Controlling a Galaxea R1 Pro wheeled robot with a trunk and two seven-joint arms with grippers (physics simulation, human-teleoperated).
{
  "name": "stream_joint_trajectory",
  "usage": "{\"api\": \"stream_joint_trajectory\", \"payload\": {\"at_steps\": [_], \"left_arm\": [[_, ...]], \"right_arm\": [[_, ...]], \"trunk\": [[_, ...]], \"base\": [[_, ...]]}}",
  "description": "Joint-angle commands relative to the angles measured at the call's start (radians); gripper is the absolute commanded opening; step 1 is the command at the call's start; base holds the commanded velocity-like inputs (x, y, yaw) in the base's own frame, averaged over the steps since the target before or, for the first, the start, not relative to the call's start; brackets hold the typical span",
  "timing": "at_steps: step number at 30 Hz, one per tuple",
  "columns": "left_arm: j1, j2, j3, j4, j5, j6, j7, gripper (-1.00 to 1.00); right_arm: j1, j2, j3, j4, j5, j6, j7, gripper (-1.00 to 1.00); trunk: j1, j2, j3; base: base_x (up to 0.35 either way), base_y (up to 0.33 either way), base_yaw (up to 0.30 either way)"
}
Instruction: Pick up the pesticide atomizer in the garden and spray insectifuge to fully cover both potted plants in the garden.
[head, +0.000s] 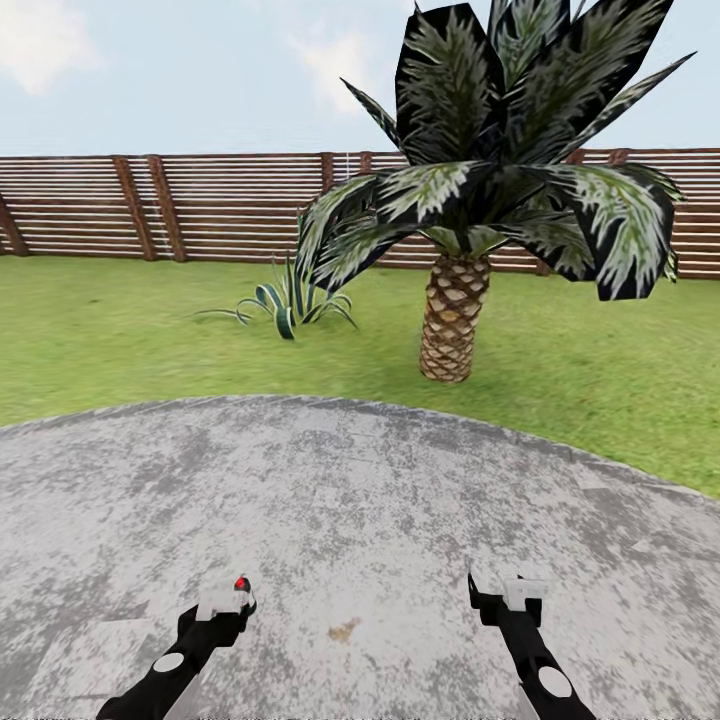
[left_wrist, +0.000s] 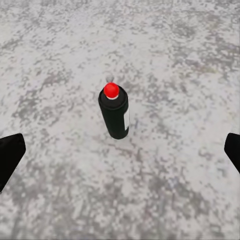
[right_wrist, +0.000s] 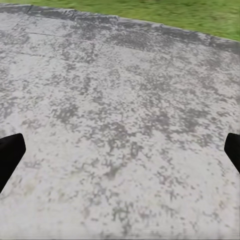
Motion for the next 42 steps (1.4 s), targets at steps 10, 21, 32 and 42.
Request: {"api": "stream_joint_trajectory", "payload": {"at_steps": [10, 21, 32, 42], "left_arm": [[-0.001, 0.000, 0.000, 0.001, 0.001, -0.003, -0.001, 1.00], [0.004, -0.004, 0.000, 0.001, 0.006, -0.043, 0.001, 1.00], [0.002, -0.004, 0.006, -0.036, 0.007, -0.104, 0.002, 1.00], [0.003, -0.004, 0.003, -0.044, 0.008, -0.255, 0.002, 1.00]], "right_arm": [[-0.001, 0.000, 0.001, 0.000, 0.001, -0.003, -0.004, 1.00], [0.001, 0.008, 0.002, 0.051, 0.005, -0.002, -0.008, 1.00], [0.001, 0.007, 0.002, 0.056, 0.003, -0.006, -0.008, 1.00], [0.001, 0.008, 0.002, 0.055, 0.003, -0.006, -0.008, 1.00]], "trunk": [[0.018, -0.030, -0.041], [0.018, -0.030, -0.045], [0.018, -0.030, -0.045], [0.018, -0.030, -0.045]], "base": [[0.000, 0.000, 0.000], [0.000, 0.000, 0.000], [0.000, 0.000, 0.000], [0.000, 0.000, 0.000]]}}
